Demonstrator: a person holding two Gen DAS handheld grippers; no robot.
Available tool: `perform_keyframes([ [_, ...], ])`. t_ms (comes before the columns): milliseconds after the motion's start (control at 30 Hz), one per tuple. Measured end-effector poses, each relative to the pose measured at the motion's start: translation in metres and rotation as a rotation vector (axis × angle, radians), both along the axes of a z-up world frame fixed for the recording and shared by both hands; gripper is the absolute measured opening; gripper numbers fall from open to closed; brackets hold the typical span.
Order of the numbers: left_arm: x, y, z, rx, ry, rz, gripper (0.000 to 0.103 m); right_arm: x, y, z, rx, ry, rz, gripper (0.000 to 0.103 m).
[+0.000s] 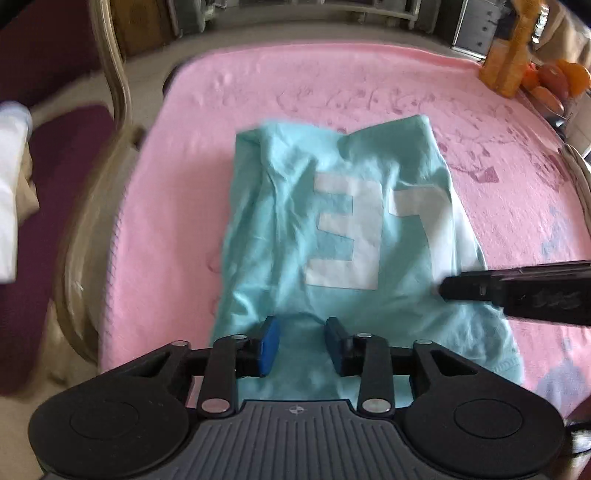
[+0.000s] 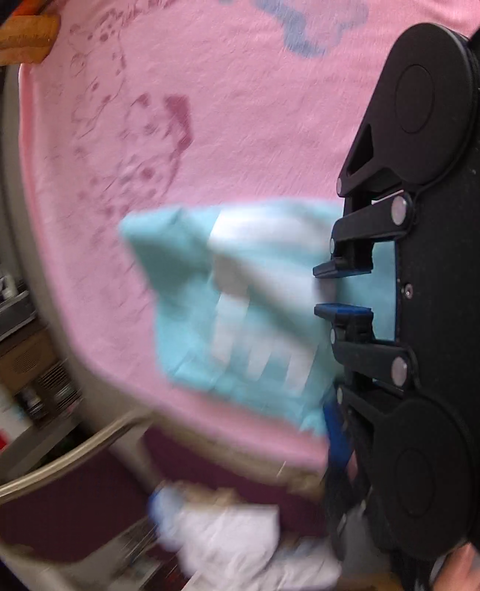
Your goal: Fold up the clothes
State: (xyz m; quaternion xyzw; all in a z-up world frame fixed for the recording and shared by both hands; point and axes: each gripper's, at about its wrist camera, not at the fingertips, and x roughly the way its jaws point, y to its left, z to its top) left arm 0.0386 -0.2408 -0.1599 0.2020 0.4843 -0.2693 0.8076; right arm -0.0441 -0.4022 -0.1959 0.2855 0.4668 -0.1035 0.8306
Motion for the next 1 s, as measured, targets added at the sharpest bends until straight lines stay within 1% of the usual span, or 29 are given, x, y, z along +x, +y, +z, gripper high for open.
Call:
perform_keyframes([
  [33,-0.001,0.004,0.004,0.002,-0.022,-0.001,0.034,-0.002,0.0,0.002,-0.027,0.012,0.011,0.007],
  [67,0.0,0.009,0.012,-0.018,-0.042,0.002,0.034,-0.003,0.0,0.007,-0.055,0.03,0.022,0.007],
  [100,0.001,0.013,0.02,-0.042,-0.061,0.005,0.031,-0.005,-0.002,0.014,-0.085,0.038,0.026,0.008],
  [133,0.003,0.018,0.028,-0.066,-0.079,0.008,0.03,-0.008,-0.004,0.025,-0.115,0.028,0.03,0.009],
  [167,0.007,0.021,0.037,-0.112,-0.088,0.017,0.032,-0.01,-0.007,0.038,-0.138,0.001,0.038,0.011],
  [267,0.027,0.029,0.064,-0.258,-0.101,0.056,0.043,-0.012,-0.022,0.08,-0.198,-0.089,0.055,0.019],
  [333,0.05,0.02,0.067,-0.293,-0.09,0.088,0.053,-0.007,-0.036,0.097,-0.235,-0.126,0.066,0.028],
  [400,0.076,0.011,0.058,-0.307,-0.062,0.124,0.055,0.003,-0.047,0.102,-0.274,-0.142,0.083,0.038],
  [433,0.09,0.005,0.052,-0.31,-0.036,0.145,0.055,0.007,-0.052,0.1,-0.281,-0.148,0.079,0.041],
  [467,0.103,0.001,0.043,-0.313,-0.003,0.172,0.055,0.012,-0.059,0.092,-0.27,-0.152,0.062,0.045],
  [533,0.119,-0.005,0.029,-0.321,0.055,0.208,0.056,0.022,-0.072,0.077,-0.238,-0.159,0.021,0.05],
  [633,0.134,-0.014,0.017,-0.305,0.077,0.209,0.056,0.033,-0.095,0.047,-0.092,-0.175,-0.074,0.05],
  [667,0.136,-0.017,0.015,-0.301,0.064,0.197,0.058,0.035,-0.101,0.038,-0.041,-0.186,-0.103,0.05],
  [700,0.136,-0.021,0.014,-0.297,0.046,0.183,0.063,0.037,-0.107,0.029,0.01,-0.196,-0.131,0.05],
  [767,0.137,-0.027,0.011,-0.29,0.01,0.155,0.065,0.041,-0.117,0.013,0.102,-0.213,-0.181,0.048],
  [867,0.141,-0.038,-0.001,-0.256,-0.002,0.126,0.063,0.051,-0.123,-0.004,0.147,-0.215,-0.196,0.038],
  [933,0.141,-0.042,-0.007,-0.233,-0.013,0.112,0.056,0.059,-0.125,-0.012,0.156,-0.209,-0.193,0.034],
  [967,0.141,-0.043,-0.008,-0.232,-0.027,0.109,0.048,0.062,-0.124,-0.014,0.152,-0.208,-0.189,0.031],
  [1000,0.141,-0.044,-0.009,-0.235,-0.039,0.11,0.027,0.064,-0.124,-0.016,0.146,-0.209,-0.185,0.029],
])
